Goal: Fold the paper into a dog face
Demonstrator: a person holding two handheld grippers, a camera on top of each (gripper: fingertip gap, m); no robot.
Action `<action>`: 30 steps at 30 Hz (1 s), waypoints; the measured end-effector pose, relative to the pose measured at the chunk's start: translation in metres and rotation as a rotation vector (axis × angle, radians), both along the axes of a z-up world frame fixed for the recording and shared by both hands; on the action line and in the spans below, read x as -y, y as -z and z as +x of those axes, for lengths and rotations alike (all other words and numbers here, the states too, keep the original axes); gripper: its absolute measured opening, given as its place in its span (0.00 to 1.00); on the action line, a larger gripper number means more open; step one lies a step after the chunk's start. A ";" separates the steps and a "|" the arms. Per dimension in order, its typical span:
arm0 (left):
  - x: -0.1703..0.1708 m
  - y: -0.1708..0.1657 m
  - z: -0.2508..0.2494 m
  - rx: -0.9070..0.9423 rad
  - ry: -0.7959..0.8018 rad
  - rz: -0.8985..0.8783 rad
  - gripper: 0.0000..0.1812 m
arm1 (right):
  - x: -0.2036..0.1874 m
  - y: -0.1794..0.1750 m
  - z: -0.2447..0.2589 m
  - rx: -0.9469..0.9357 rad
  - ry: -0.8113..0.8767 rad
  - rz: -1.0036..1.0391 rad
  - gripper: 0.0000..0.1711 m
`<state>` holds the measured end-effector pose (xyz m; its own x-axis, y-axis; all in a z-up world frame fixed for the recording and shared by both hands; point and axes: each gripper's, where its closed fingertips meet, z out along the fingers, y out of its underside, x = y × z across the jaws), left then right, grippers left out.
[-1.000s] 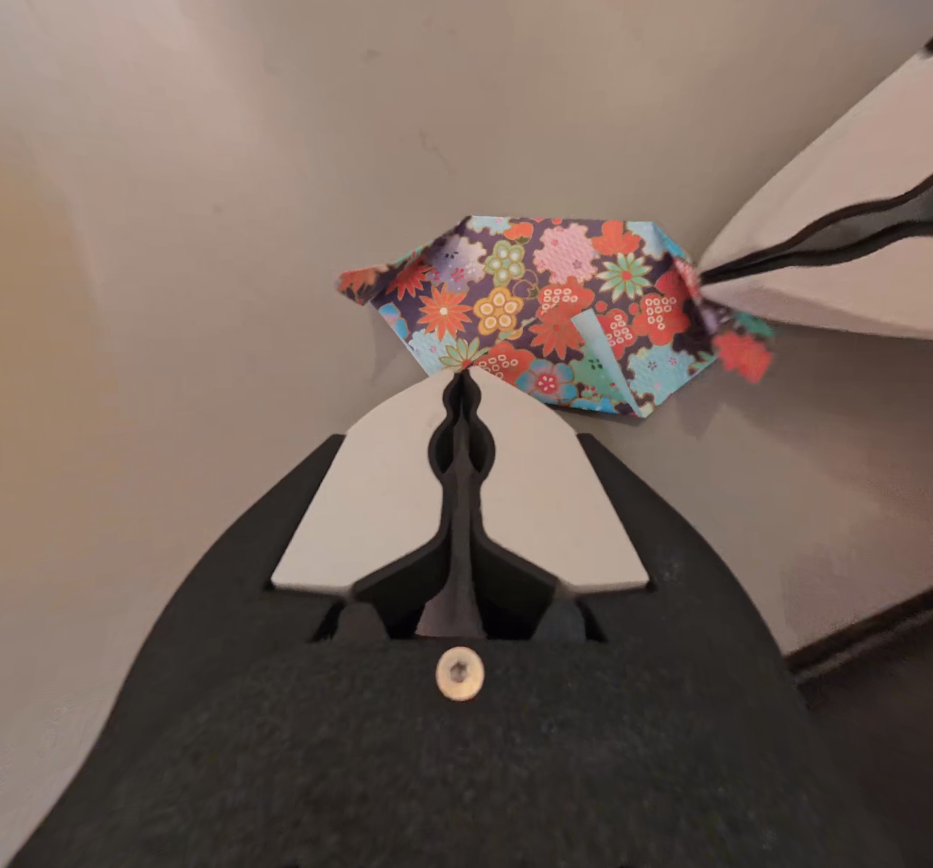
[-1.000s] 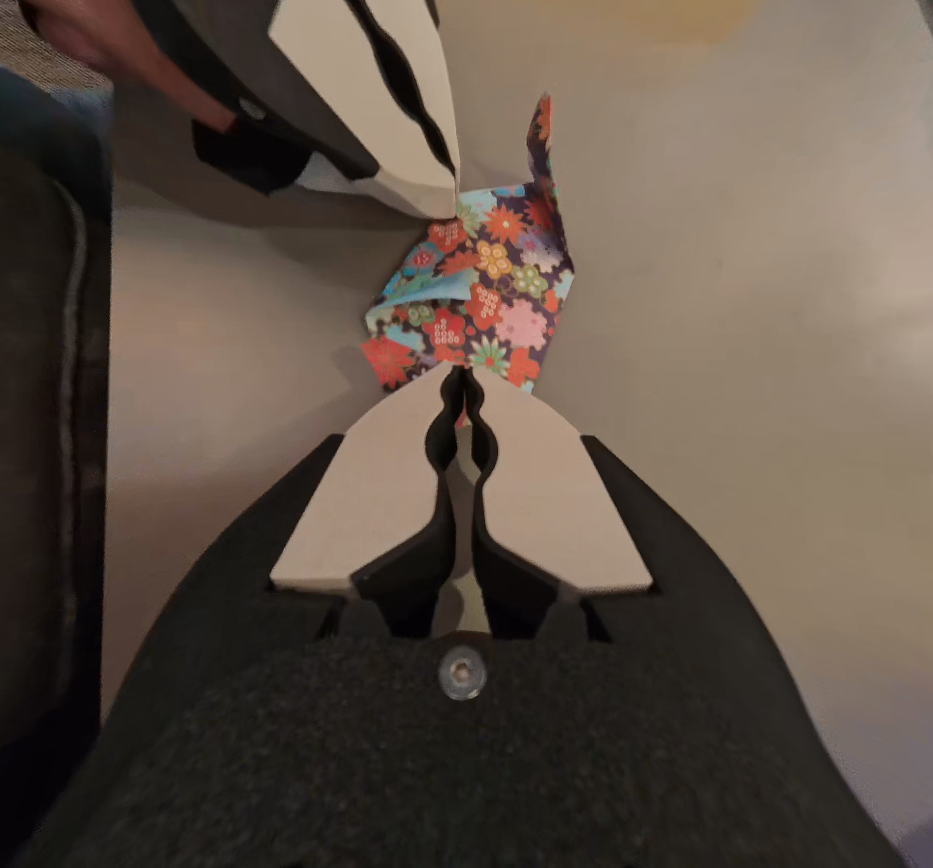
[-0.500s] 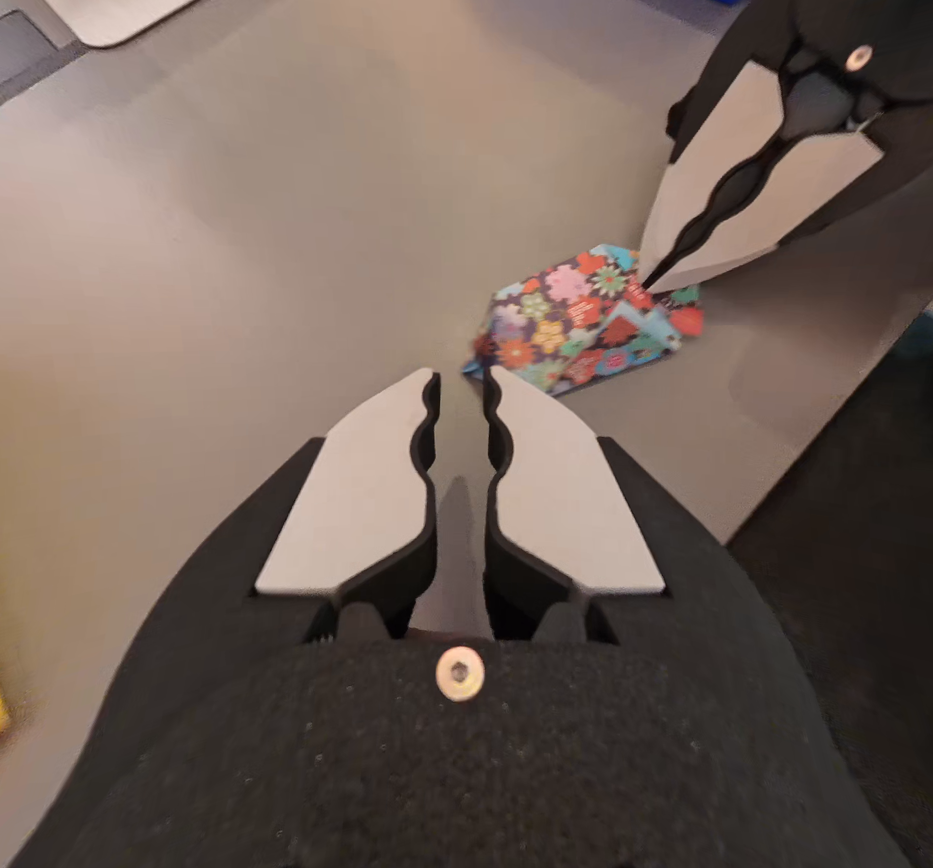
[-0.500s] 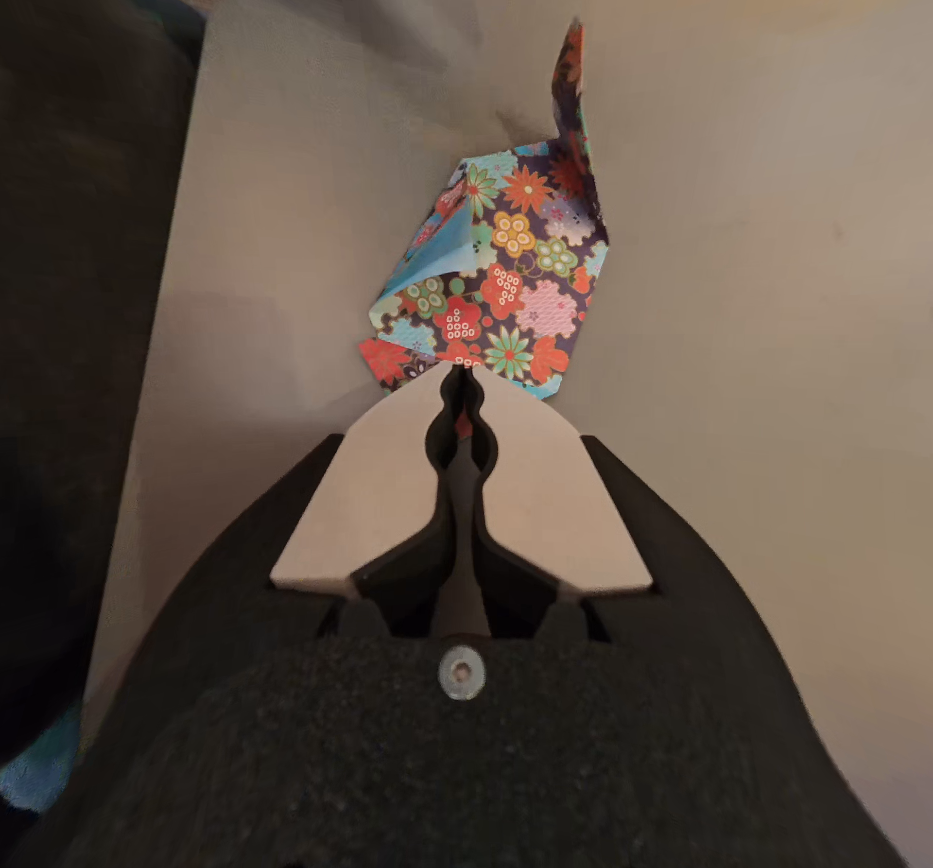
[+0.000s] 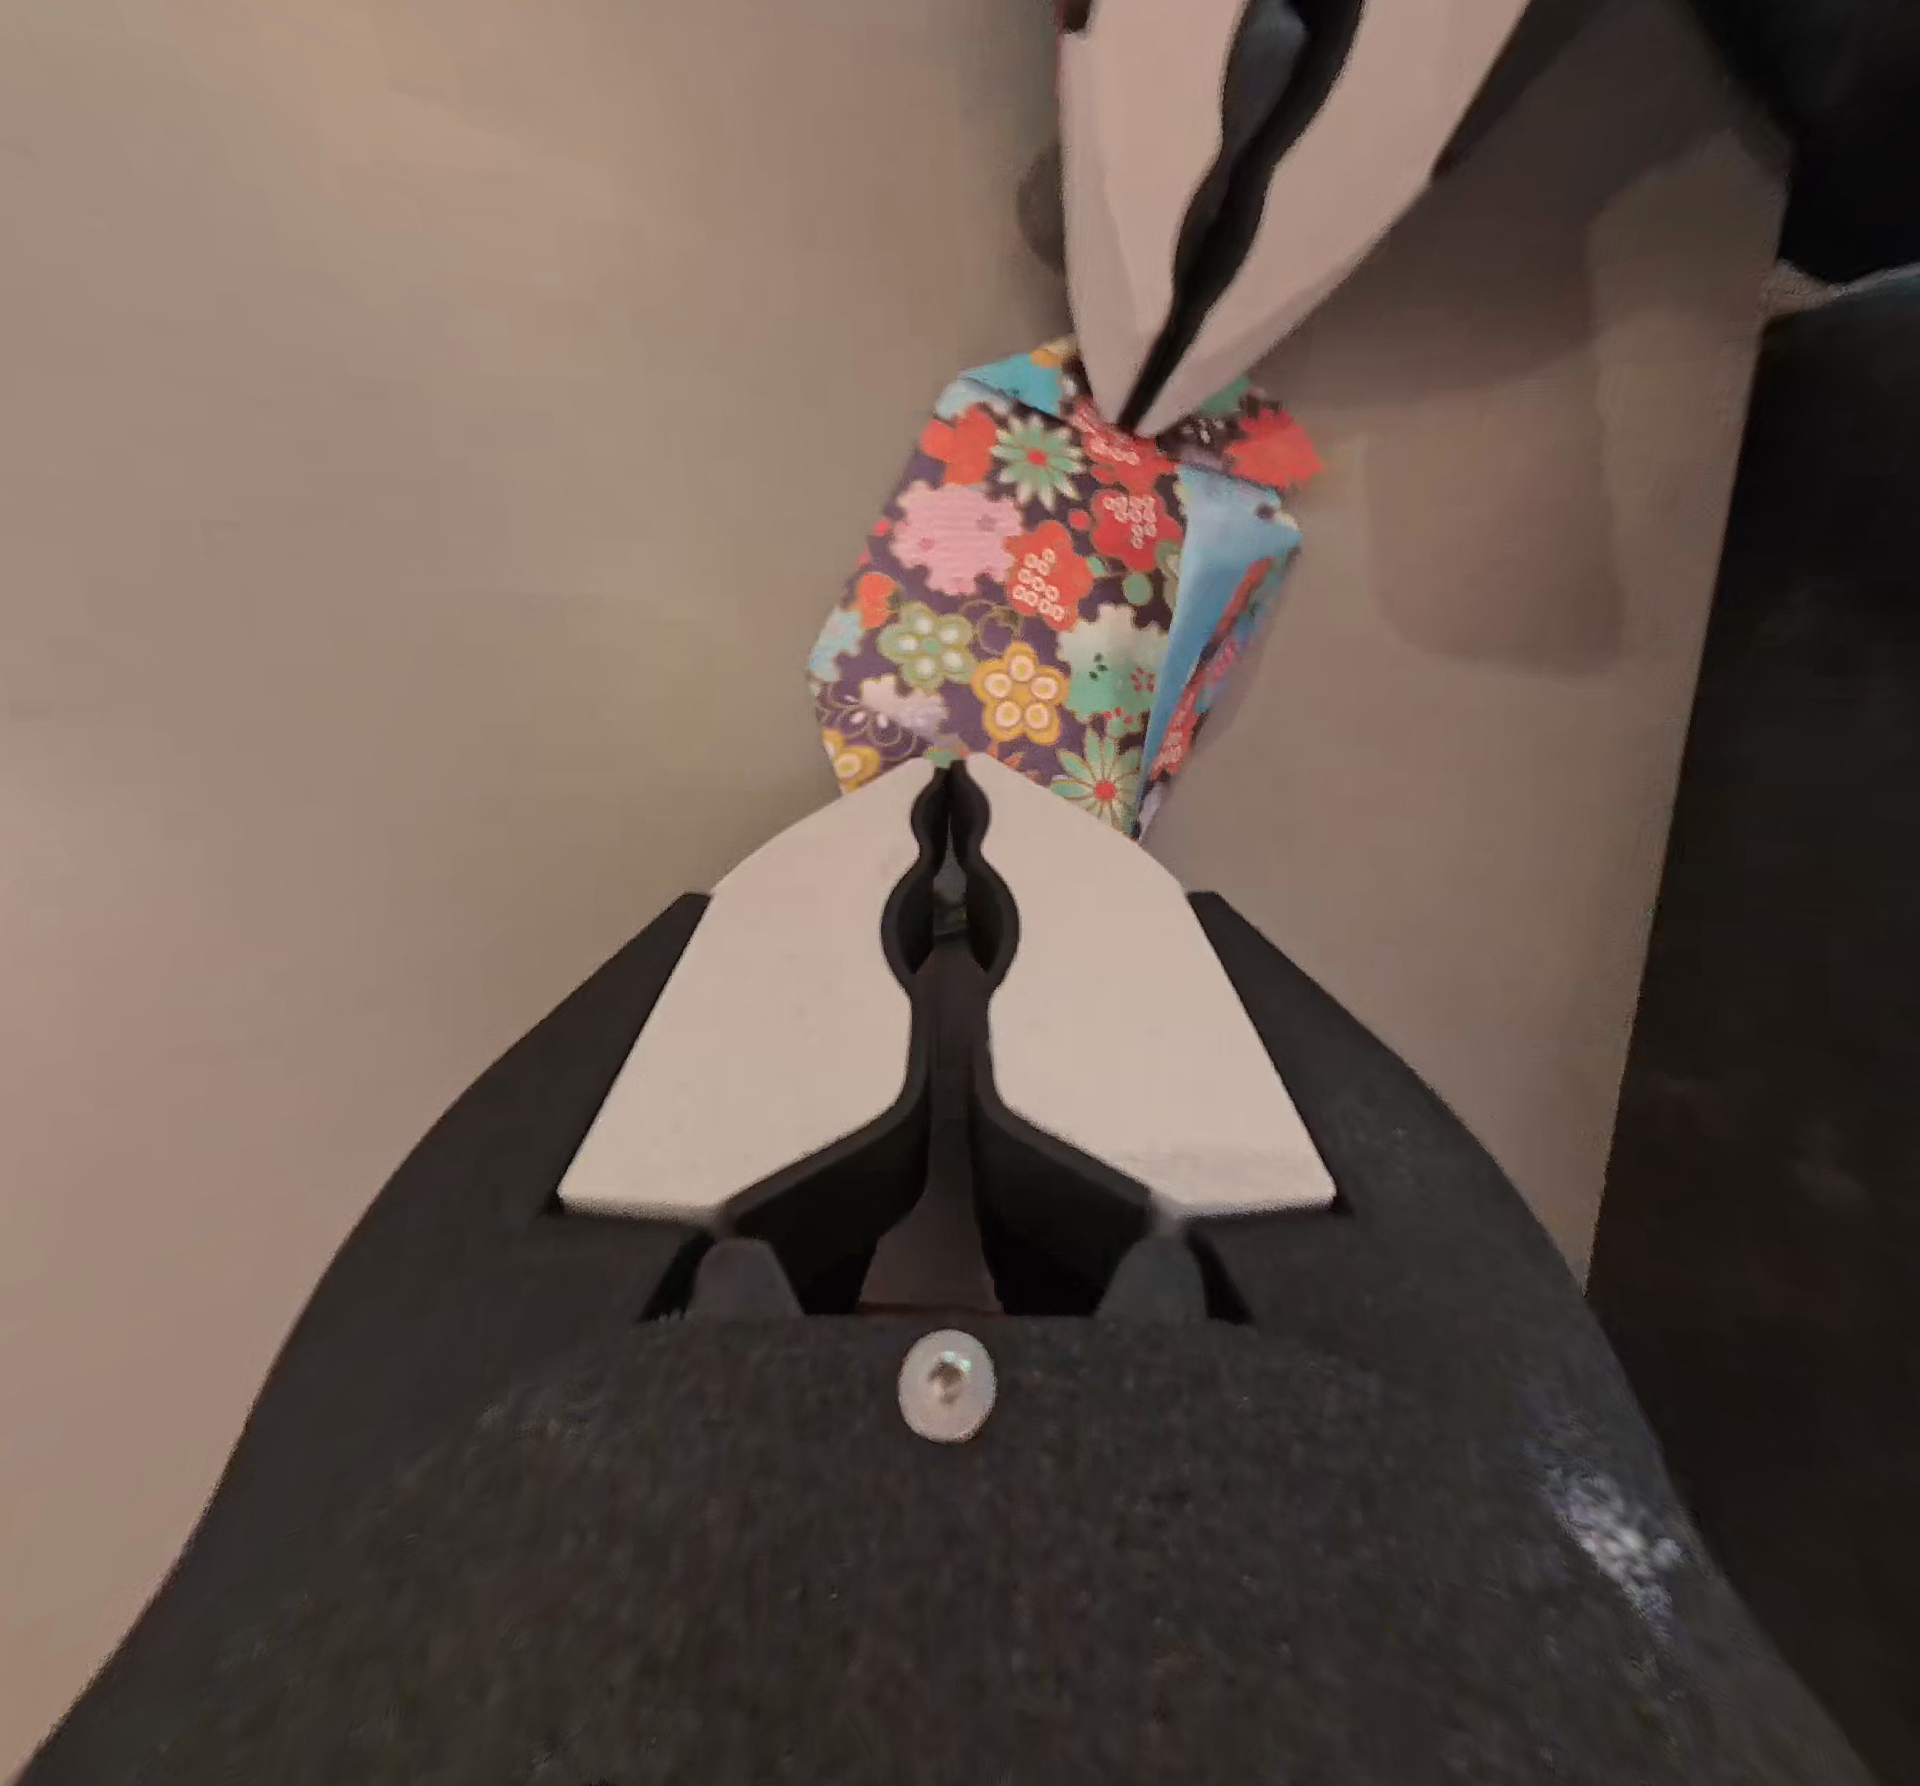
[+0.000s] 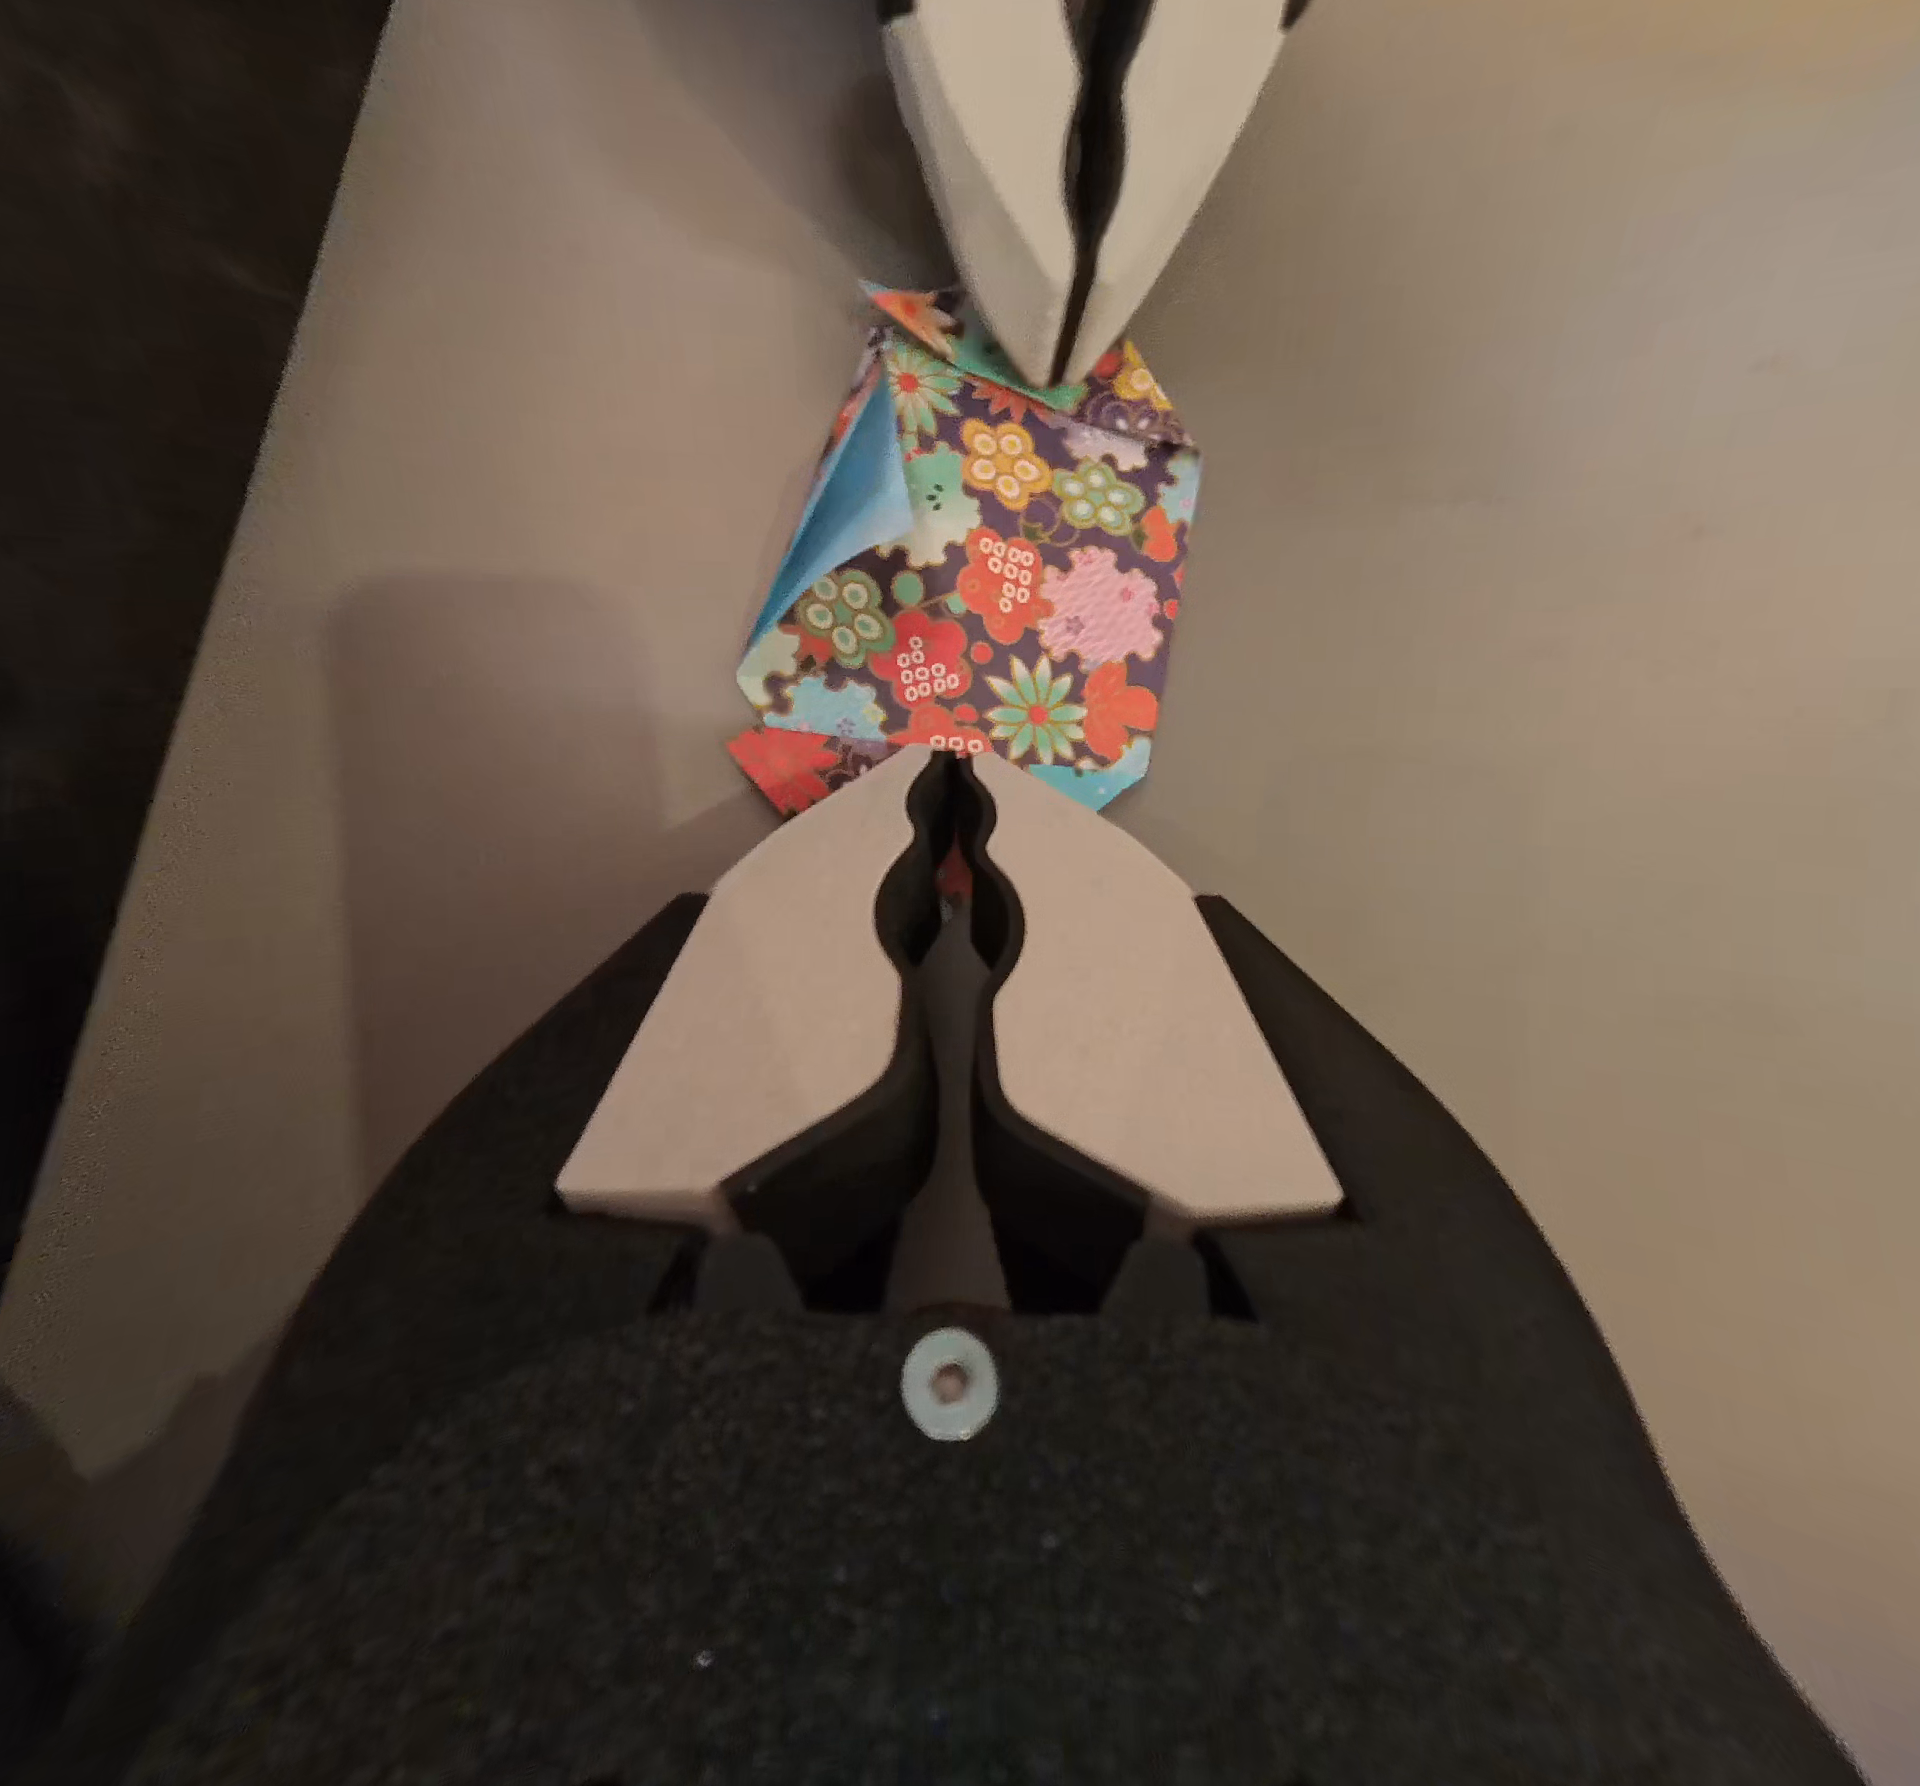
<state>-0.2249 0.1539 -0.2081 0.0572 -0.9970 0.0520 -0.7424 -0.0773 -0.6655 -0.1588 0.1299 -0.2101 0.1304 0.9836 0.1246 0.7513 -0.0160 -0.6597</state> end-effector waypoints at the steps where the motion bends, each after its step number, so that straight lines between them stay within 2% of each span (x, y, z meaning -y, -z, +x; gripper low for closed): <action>1: 0.000 0.000 -0.002 -0.011 -0.005 0.017 0.00 | -0.003 0.000 -0.001 0.005 -0.006 -0.001 0.00; 7: -0.007 0.001 -0.009 -0.016 -0.084 0.041 0.00 | -0.022 -0.002 -0.006 0.046 0.011 0.047 0.00; 14: -0.007 0.001 -0.009 -0.003 -0.127 0.069 0.00 | 0.009 -0.027 -0.039 -0.178 0.003 0.130 0.00; 19: -0.006 0.001 -0.009 0.005 -0.140 0.076 0.00 | 0.012 -0.014 -0.041 -0.096 -0.013 0.129 0.00; 24: -0.002 0.001 -0.009 0.002 -0.118 0.088 0.00 | -0.005 -0.002 -0.034 -0.015 0.082 0.117 0.00; 30: -0.003 0.001 -0.008 0.013 -0.114 0.111 0.00 | -0.011 -0.002 -0.032 -0.012 0.154 0.102 0.00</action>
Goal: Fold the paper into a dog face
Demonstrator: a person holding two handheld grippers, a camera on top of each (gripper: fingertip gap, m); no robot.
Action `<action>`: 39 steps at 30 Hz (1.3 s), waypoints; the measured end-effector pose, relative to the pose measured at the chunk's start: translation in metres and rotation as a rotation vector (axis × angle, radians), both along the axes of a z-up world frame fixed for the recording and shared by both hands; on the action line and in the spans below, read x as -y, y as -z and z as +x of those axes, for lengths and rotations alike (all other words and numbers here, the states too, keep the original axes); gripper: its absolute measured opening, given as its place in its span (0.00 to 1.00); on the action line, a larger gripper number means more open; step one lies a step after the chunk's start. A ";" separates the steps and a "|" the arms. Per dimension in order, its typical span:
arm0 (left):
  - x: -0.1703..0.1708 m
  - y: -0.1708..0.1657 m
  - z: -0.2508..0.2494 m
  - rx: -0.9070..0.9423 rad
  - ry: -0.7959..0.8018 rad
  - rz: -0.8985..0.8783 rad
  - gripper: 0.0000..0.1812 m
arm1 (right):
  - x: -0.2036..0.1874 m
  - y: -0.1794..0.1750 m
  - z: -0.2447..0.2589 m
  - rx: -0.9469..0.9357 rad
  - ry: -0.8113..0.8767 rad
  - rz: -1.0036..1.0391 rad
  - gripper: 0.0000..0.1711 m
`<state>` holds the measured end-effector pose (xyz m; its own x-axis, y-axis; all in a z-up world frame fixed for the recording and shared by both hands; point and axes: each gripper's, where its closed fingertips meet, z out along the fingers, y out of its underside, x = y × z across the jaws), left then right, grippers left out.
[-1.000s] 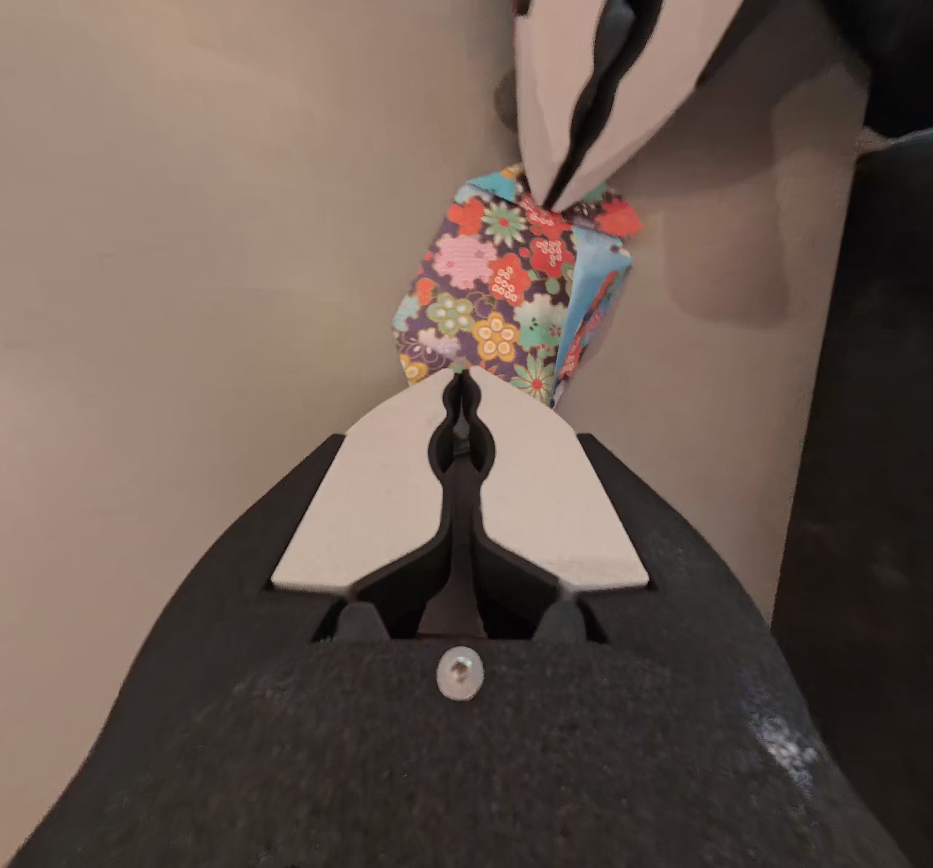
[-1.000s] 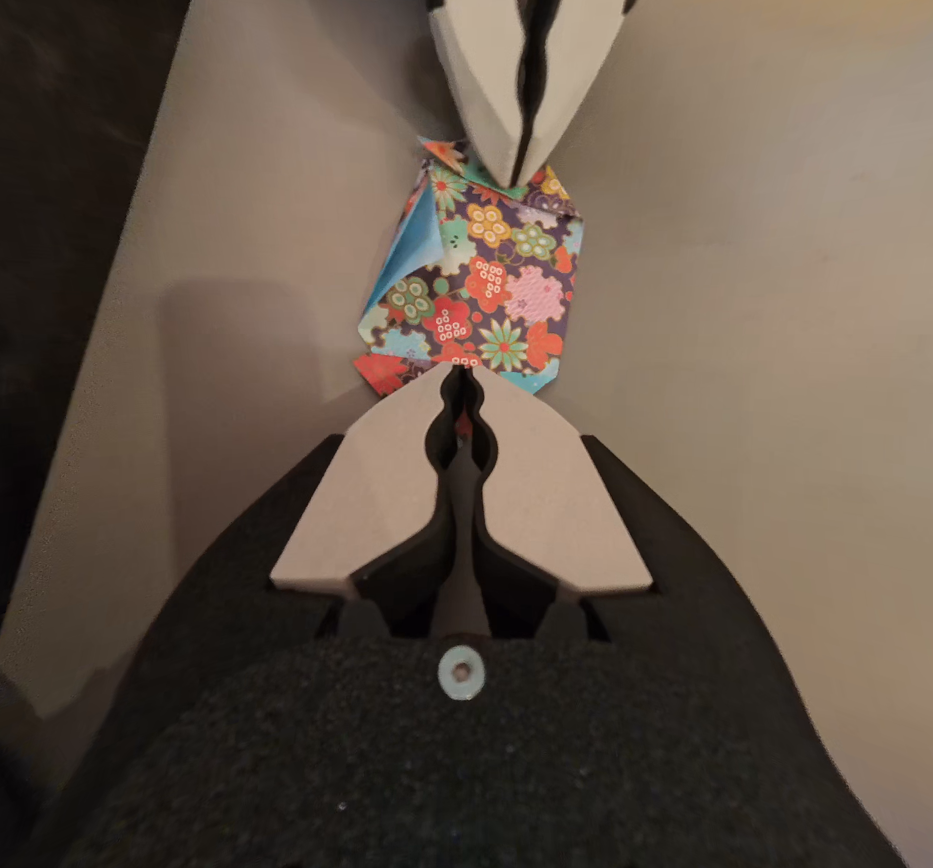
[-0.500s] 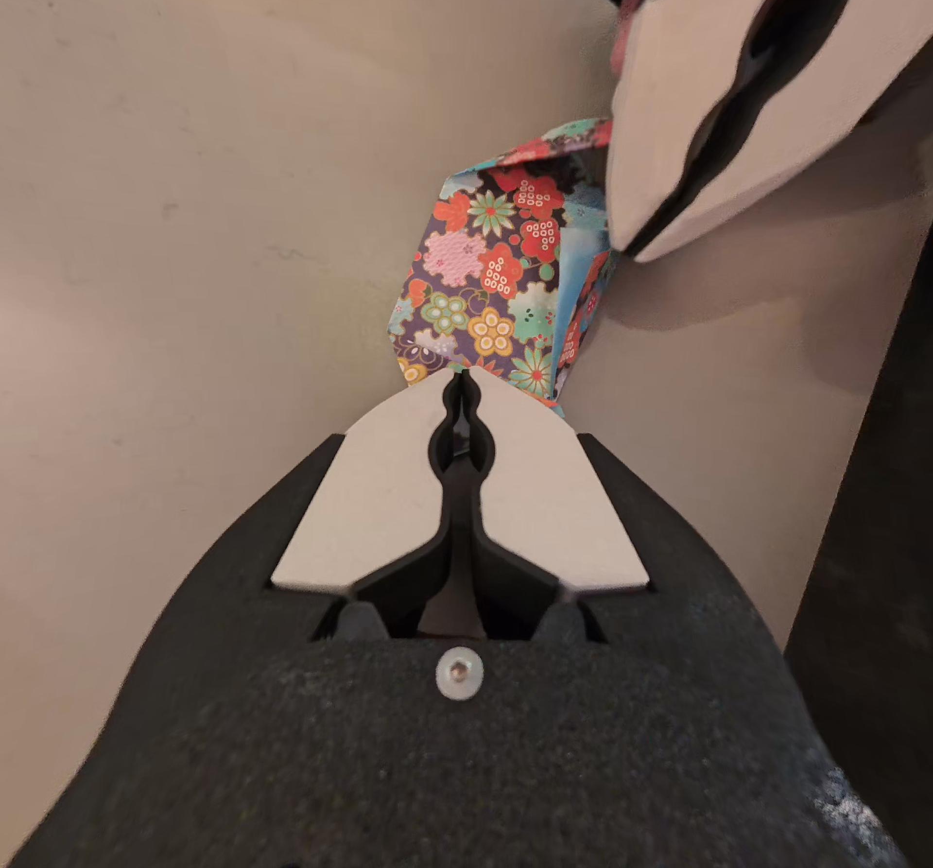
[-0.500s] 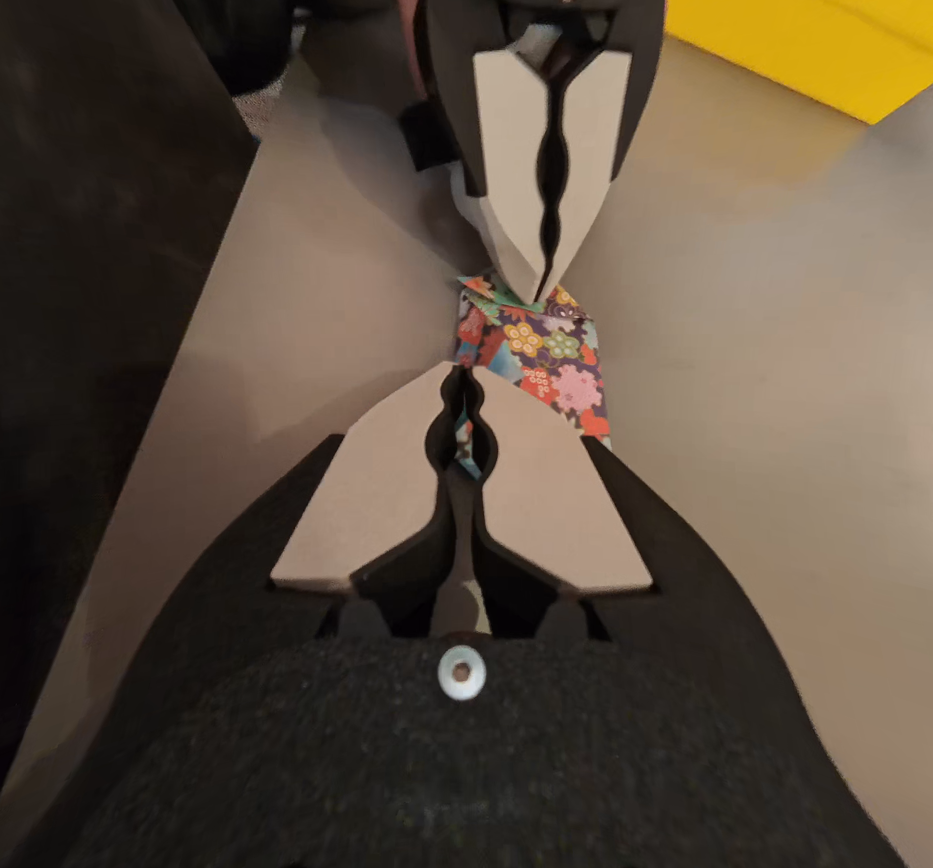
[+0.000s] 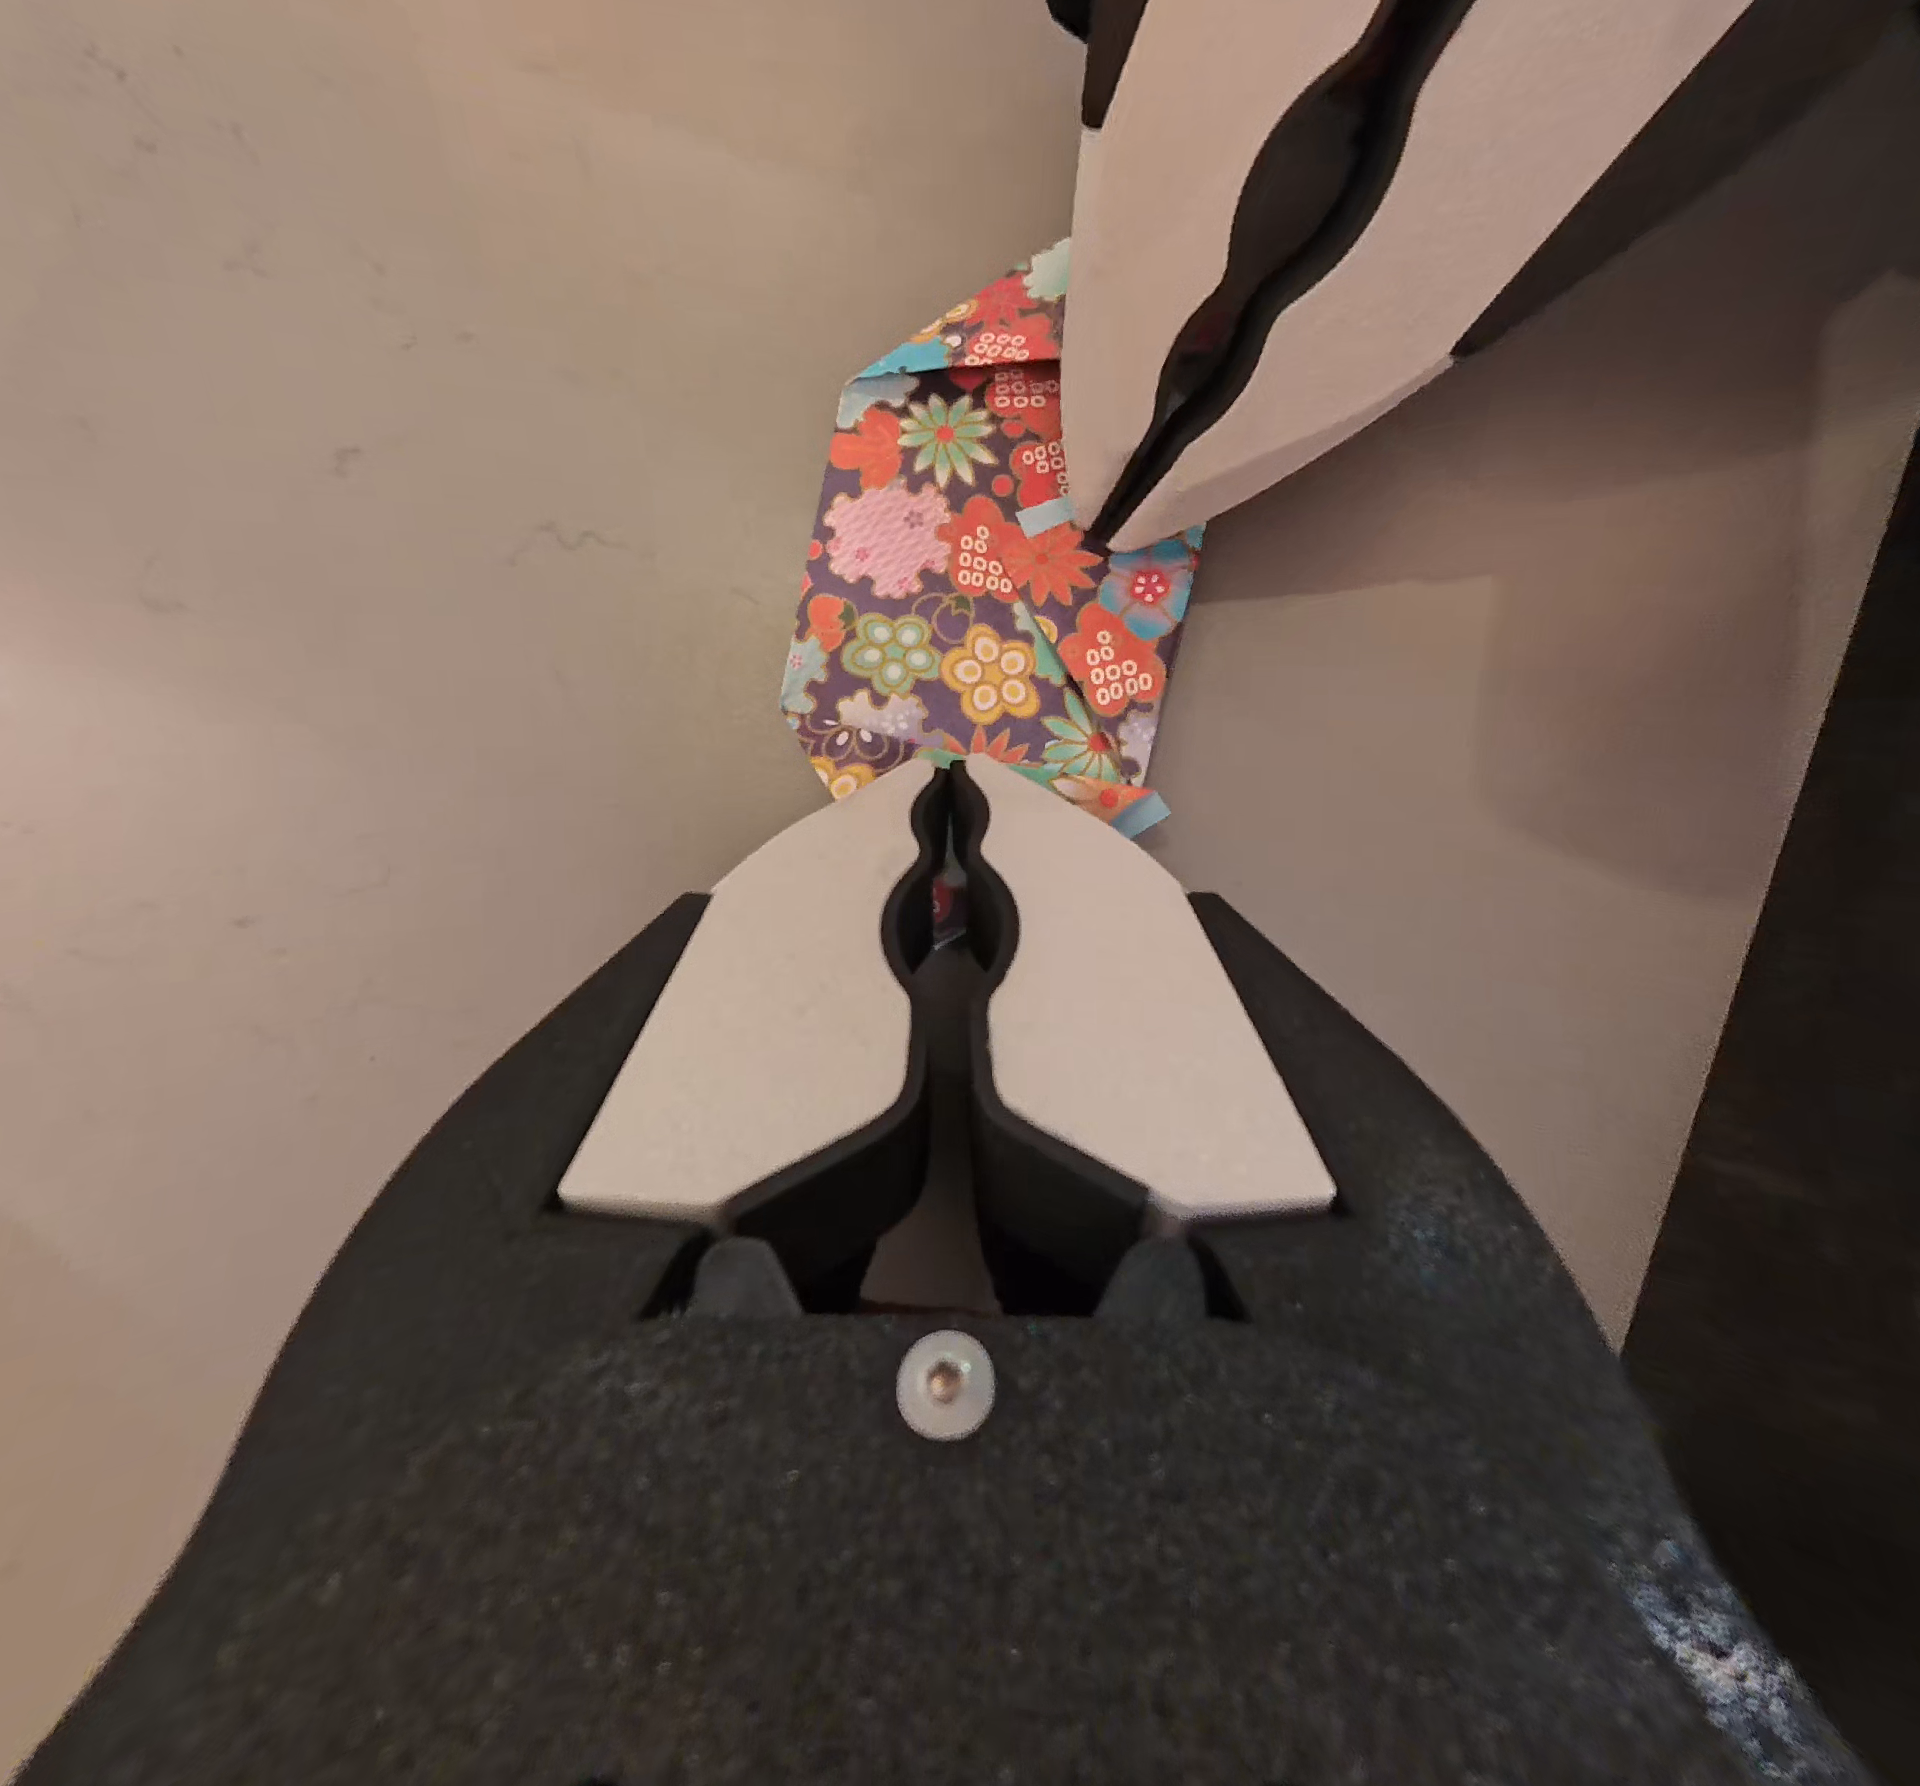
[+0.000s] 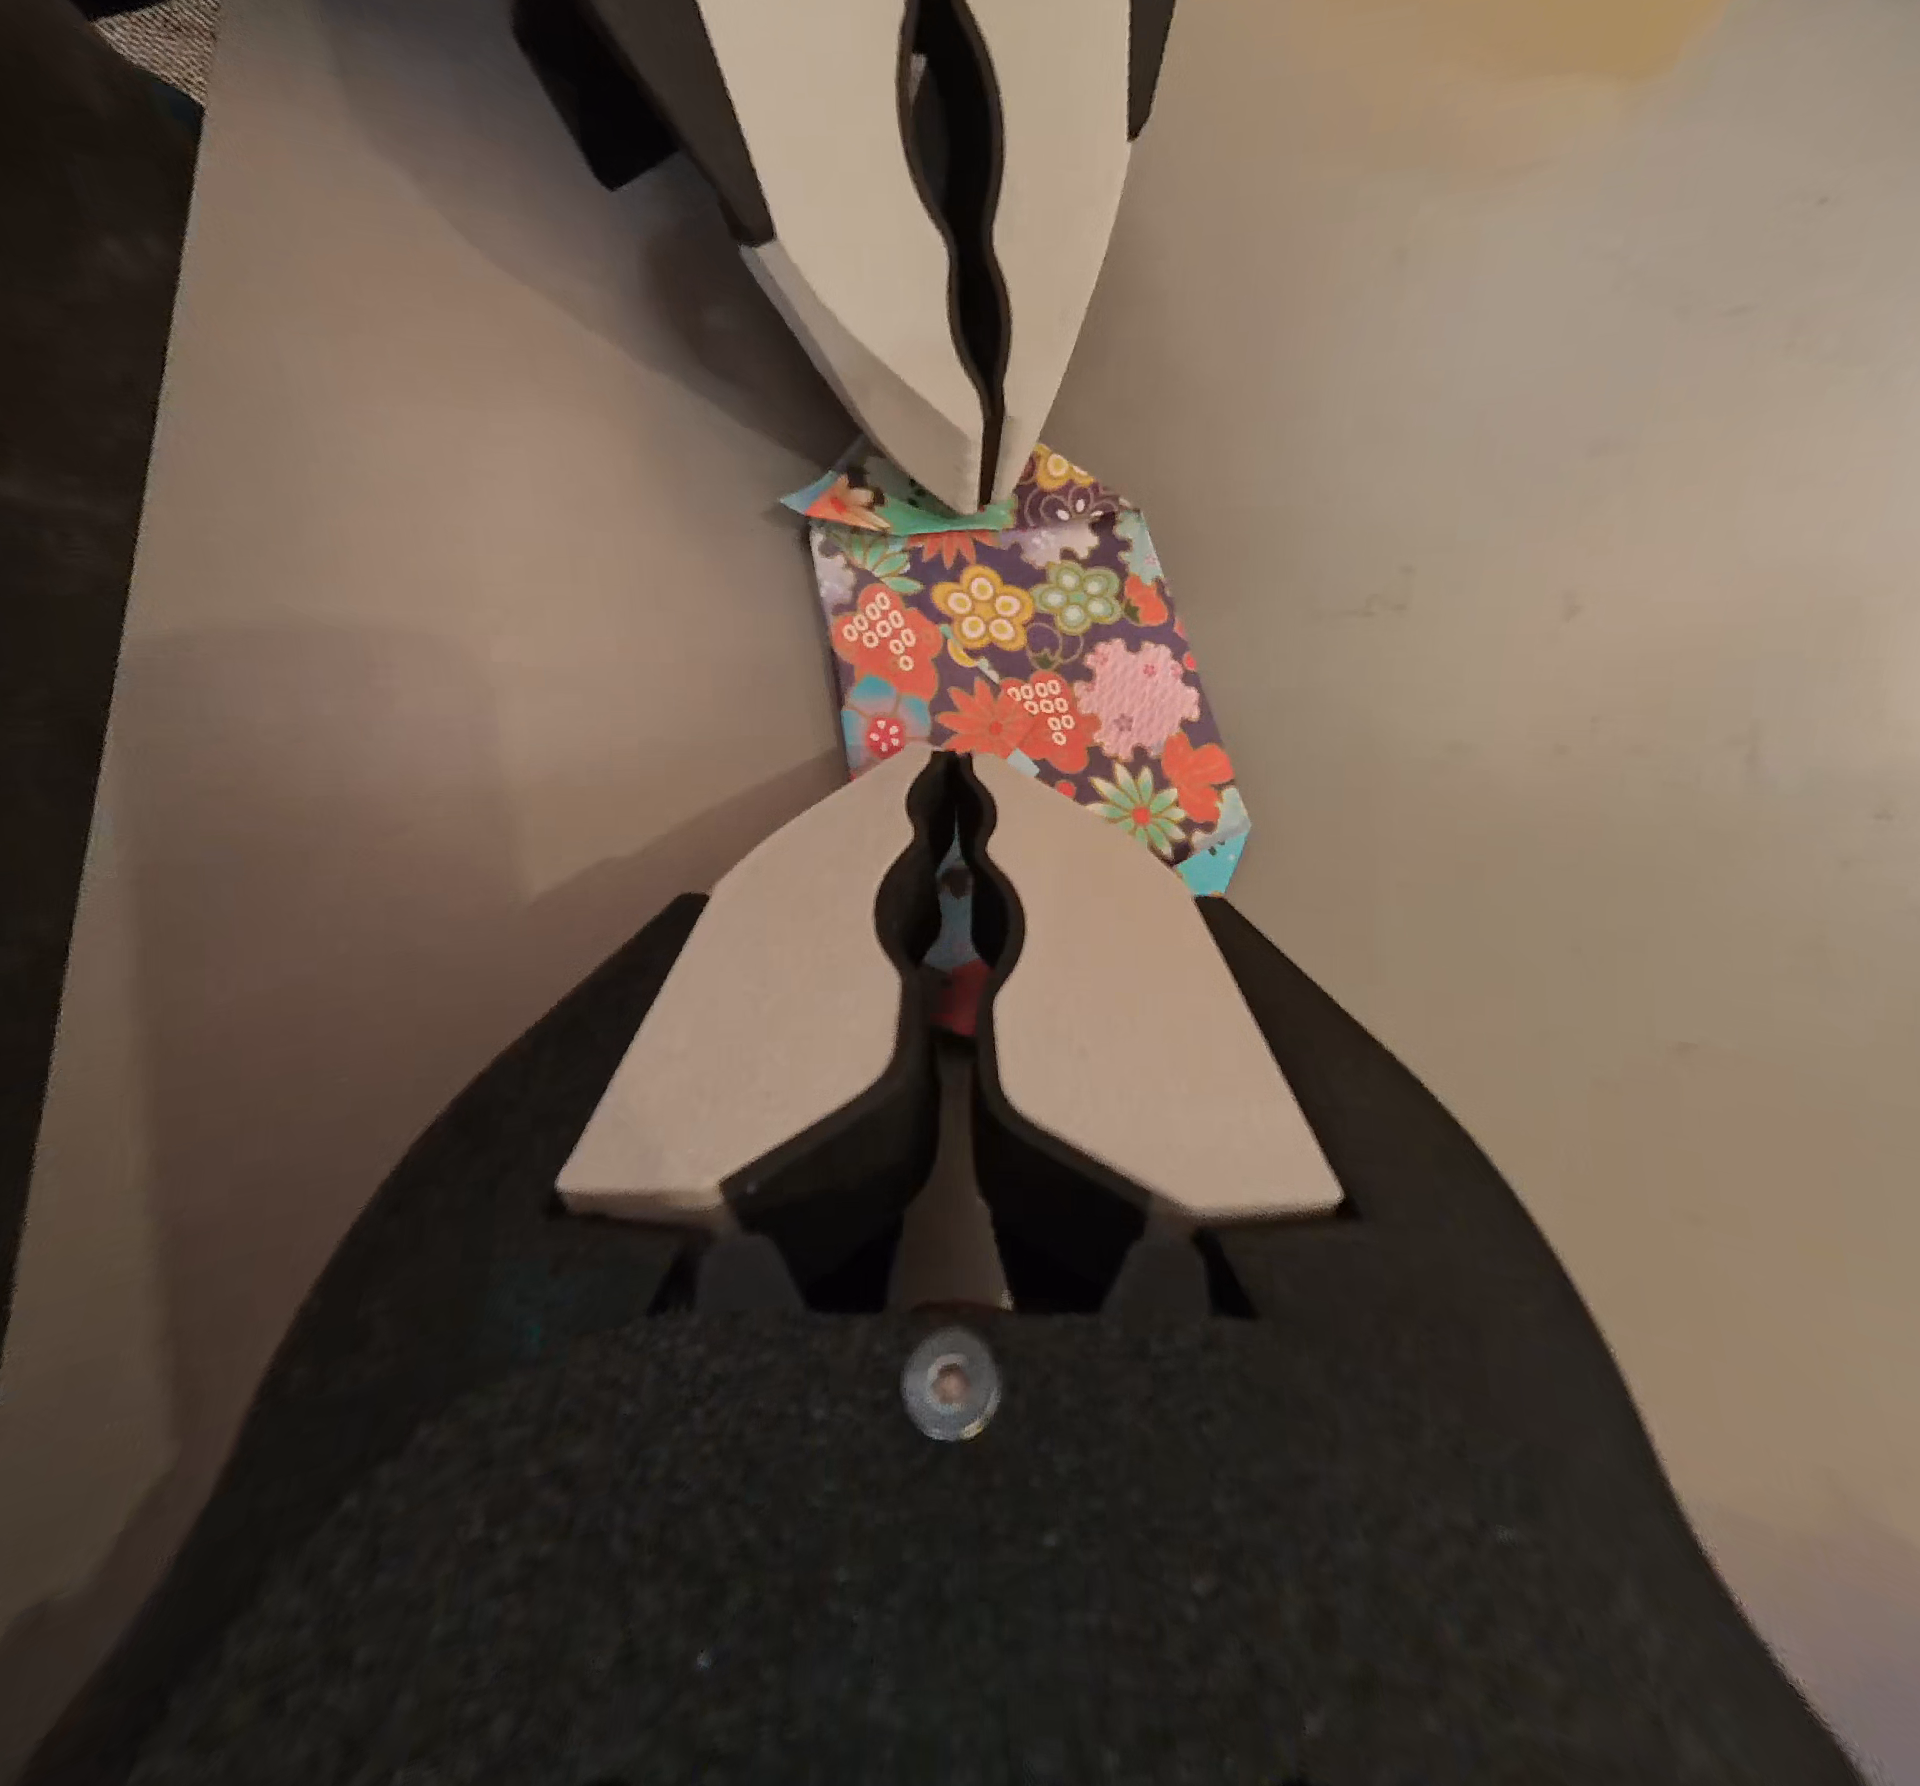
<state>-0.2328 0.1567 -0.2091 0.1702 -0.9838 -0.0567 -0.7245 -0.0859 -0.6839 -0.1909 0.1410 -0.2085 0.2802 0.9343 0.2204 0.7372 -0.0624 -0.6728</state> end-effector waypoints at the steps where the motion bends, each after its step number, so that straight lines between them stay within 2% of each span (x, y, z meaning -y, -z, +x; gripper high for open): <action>1: 0.000 0.000 0.000 -0.001 -0.001 0.005 0.00 | 0.000 0.000 0.000 0.002 -0.001 0.008 0.00; 24: 0.007 -0.001 0.000 -0.016 -0.010 0.014 0.00 | 0.005 -0.004 0.000 -0.016 -0.009 0.026 0.02; 31: 0.009 -0.022 -0.001 0.067 -0.064 0.005 0.07 | 0.011 -0.046 0.033 -0.205 0.192 -0.063 0.13; 33: 0.010 -0.031 -0.004 0.113 -0.098 -0.003 0.10 | 0.015 -0.058 0.040 -0.257 0.246 -0.073 0.14; 39: 0.019 -0.040 -0.020 0.179 -0.191 -0.006 0.14 | 0.023 -0.052 0.065 -0.145 0.328 -0.060 0.14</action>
